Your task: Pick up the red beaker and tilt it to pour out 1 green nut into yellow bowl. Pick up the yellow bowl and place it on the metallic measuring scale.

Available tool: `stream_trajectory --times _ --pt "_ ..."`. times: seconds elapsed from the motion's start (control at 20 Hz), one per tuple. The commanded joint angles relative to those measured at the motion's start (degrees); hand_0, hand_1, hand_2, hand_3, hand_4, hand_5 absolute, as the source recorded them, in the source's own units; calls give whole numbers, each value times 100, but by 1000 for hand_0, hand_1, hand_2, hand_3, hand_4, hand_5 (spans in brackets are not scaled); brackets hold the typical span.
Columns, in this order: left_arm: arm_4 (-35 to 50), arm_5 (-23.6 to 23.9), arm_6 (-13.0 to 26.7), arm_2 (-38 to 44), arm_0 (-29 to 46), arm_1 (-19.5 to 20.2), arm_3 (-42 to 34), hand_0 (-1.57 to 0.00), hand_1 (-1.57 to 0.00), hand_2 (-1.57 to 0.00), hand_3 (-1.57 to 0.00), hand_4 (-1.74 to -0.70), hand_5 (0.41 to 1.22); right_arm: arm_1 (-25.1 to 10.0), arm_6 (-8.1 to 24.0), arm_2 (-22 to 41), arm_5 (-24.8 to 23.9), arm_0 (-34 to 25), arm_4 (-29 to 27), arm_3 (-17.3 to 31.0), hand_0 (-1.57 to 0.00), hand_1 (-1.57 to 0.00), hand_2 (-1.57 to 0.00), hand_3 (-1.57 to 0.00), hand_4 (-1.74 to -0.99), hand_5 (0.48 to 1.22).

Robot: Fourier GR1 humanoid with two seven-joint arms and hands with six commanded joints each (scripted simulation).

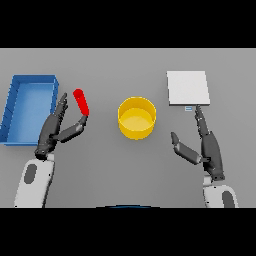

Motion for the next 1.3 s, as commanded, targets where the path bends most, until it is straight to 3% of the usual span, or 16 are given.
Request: stream_trajectory --times 0.0,0.35,0.55,0.8,1.15,1.2,1.25 --pt "5 -5 -62 23 -173 -40 241 1 1 1 1 -1240 641 -20 2 -18 38 4 -43 0 1 1 1 1 -1273 632" --pt "-13 44 -299 224 -991 -50 1220 1 1 1 1 -1280 682 -36 89 -62 -25 -118 13 140 1 1 1 1 -1266 635" --pt "-129 137 -515 264 -1351 -97 1803 1 1 1 1 -1298 691 -21 -21 -53 -30 -59 1 73 1 1 1 1 -1272 644" --pt "-122 200 -453 385 -1796 -127 2285 1 1 1 1 -1289 683 -45 31 -87 21 -65 -81 41 1 1 1 1 -1268 641" --pt "47 161 -919 625 -2220 -226 2978 1 1 0 1 -1348 704 -66 147 -113 -21 -126 -43 58 1 1 1 1 -1261 641" --pt "102 187 -998 689 -2270 -260 3053 1 -26 -67 -31 -1378 724 -43 91 -84 -26 -86 -24 55 1 1 1 1 -1259 642" --pt "160 229 -1021 776 -2319 -256 3111 -119 -146 -182 -124 -1410 750 -71 64 -125 -3 -75 -70 81 1 1 1 1 -1260 642"
